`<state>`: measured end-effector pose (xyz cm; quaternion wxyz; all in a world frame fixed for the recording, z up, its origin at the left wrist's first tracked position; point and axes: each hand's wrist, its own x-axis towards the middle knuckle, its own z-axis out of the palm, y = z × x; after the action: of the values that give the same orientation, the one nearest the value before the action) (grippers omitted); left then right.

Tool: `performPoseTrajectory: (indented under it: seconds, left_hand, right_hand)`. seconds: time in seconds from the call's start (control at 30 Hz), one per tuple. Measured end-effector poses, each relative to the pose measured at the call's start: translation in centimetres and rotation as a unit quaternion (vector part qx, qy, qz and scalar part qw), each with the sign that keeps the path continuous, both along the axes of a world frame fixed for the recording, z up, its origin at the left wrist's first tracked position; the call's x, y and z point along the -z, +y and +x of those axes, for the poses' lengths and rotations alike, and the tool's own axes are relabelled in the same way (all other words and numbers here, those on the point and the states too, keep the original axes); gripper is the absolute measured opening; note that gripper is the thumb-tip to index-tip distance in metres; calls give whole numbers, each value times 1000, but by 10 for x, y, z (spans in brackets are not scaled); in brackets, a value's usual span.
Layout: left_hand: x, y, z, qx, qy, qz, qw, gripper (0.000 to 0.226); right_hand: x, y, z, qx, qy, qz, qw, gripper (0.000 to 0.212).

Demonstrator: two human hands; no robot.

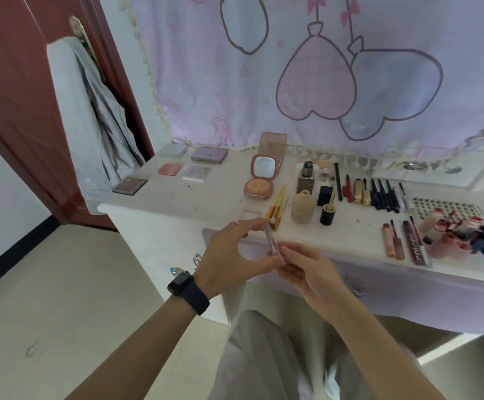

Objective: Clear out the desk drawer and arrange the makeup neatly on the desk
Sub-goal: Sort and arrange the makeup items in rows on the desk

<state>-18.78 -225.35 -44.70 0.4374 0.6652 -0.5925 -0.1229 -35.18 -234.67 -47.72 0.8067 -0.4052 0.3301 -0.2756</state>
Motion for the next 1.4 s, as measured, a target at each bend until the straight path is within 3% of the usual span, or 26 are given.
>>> performPoseTrajectory:
  seconds: [0.23, 0.47, 0.53, 0.6, 0.77, 0.87, 0.97, 1.13, 1.27, 1.4]
  left_hand:
    - [1, -9, -9, 28, -59, 24, 998, 67]
    - [0, -11, -18, 59, -79, 64, 993, 73]
    - [-1, -9, -19, 61, -24, 70, 995, 72]
    - [-3, -8, -21, 57, 100, 76, 990, 68]
    - [-3, -8, -32, 51, 293, 104, 949, 42]
    - [-2, -8, -38, 50, 382, 95, 918, 39]
    - [-2, -6, -41, 37, 429, 79, 899, 41]
    - [6, -4, -41, 29, 490, 78, 868, 44]
    - [7, -4, -41, 23, 514, 74, 854, 54]
    - [7, -5, -41, 30, 537, 69, 840, 50]
  right_hand:
    - [-2, -7, -23, -33, -5, -43, 999, 52]
    - [-10, -3, -32, -32, 56, -120, 991, 44]
    - [-10, -3, -33, -17, 64, -148, 987, 35]
    - [-9, -2, -34, -7, 66, -178, 982, 32]
    - [-11, 0, -34, -10, 69, -259, 963, 48]
    - [-12, -1, -34, -7, 64, -280, 958, 52]
    - [-12, -1, -34, 1, 62, -285, 957, 49]
    - [-11, 4, -30, 20, 95, -321, 942, 14]
    - [-11, 10, -24, 37, 112, -372, 921, 30]
    - [-8, 14, -18, 58, 120, -409, 903, 18]
